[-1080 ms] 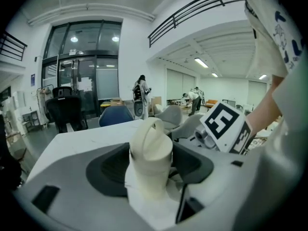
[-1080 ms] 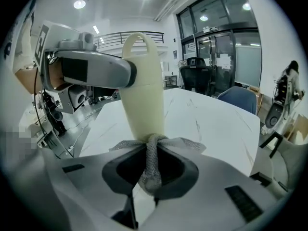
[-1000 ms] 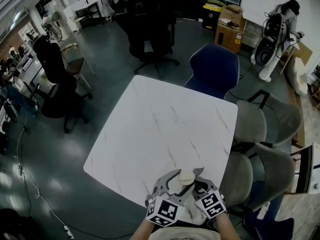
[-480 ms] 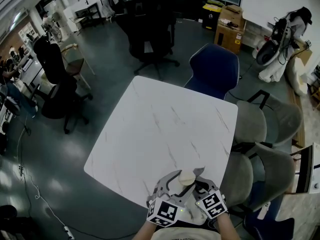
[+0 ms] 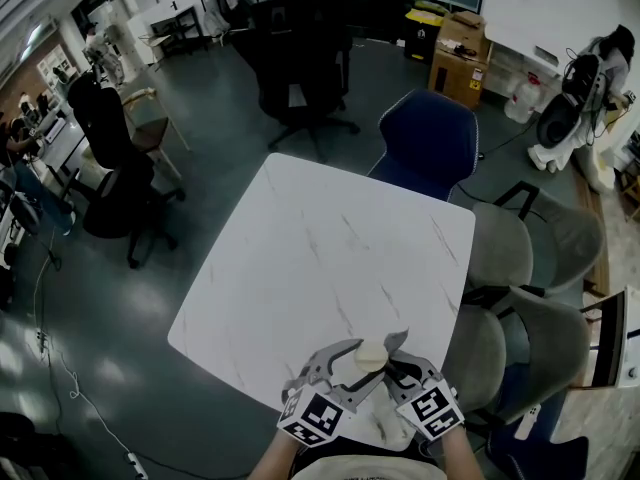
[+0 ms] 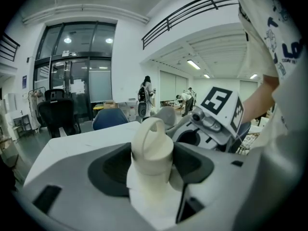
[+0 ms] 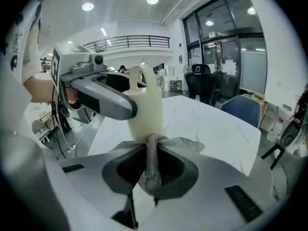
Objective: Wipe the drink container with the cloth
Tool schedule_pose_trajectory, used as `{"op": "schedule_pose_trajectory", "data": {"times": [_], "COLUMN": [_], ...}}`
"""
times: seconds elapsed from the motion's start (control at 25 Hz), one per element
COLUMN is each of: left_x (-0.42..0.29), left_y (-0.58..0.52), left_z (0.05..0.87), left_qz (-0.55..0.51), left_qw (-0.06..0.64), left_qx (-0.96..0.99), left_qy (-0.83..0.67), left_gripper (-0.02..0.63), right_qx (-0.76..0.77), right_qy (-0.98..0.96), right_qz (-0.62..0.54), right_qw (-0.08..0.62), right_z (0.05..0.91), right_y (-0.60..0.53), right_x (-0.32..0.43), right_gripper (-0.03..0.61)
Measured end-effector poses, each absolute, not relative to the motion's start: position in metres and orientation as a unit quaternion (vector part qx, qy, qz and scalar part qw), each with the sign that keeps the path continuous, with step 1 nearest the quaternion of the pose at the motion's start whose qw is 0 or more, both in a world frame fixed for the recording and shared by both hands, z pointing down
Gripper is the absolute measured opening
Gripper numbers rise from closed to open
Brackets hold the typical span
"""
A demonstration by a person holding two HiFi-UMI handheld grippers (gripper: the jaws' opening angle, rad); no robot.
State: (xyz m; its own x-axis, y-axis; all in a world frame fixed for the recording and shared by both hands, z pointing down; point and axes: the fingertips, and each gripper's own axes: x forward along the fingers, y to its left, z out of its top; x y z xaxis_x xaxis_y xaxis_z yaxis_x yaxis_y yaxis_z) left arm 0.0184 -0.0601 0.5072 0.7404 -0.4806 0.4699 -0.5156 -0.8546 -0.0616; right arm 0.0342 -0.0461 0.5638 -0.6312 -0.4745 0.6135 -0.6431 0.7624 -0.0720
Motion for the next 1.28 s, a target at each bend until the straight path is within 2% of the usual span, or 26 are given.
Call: {"op": "schedule_pose_trajectory", "data": {"times": [1.28], "left_x": [0.017], "left_y": [-0.056], "left_z": [0.510], "left_qz": [0.279], "left_qw": [0.007], "left_qx": [0.952], "left_qy": [-0.122], "left_gripper": [0.264], "right_qx": [0.266], "right_qy": [-0.913], "right_qz": [0.096], "right_qw": [0.294], "right_z": [0.512], "right_y": [-0.044], "right_x": [0.031], "right_gripper": [0.057]}}
